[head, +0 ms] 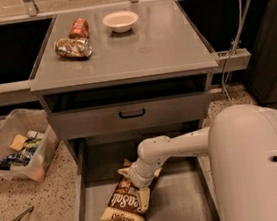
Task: Pick brown chip bag from middle drawer and place on counter
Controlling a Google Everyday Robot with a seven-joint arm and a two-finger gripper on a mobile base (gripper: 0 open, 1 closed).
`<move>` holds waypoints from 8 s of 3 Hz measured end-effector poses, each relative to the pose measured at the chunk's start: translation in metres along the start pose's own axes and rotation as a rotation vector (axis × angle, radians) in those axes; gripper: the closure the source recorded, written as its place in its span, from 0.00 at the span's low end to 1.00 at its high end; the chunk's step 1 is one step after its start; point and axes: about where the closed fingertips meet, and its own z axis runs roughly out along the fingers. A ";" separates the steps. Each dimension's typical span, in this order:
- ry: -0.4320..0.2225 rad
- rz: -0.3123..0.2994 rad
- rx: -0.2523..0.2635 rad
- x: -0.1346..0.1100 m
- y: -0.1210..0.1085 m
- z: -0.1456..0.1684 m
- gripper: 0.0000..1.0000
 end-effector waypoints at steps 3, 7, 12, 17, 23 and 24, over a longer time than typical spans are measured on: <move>-0.052 0.002 -0.099 -0.004 0.004 0.031 0.42; -0.190 -0.182 0.152 -0.117 0.021 -0.113 1.00; -0.049 -0.224 0.530 -0.167 0.012 -0.320 1.00; 0.100 -0.274 0.933 -0.138 -0.065 -0.533 1.00; 0.085 -0.437 1.219 -0.145 -0.292 -0.606 1.00; 0.108 -0.433 1.208 -0.143 -0.331 -0.594 1.00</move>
Offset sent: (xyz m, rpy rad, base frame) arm -0.0065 0.0126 -0.0222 0.0057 0.0702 0.0376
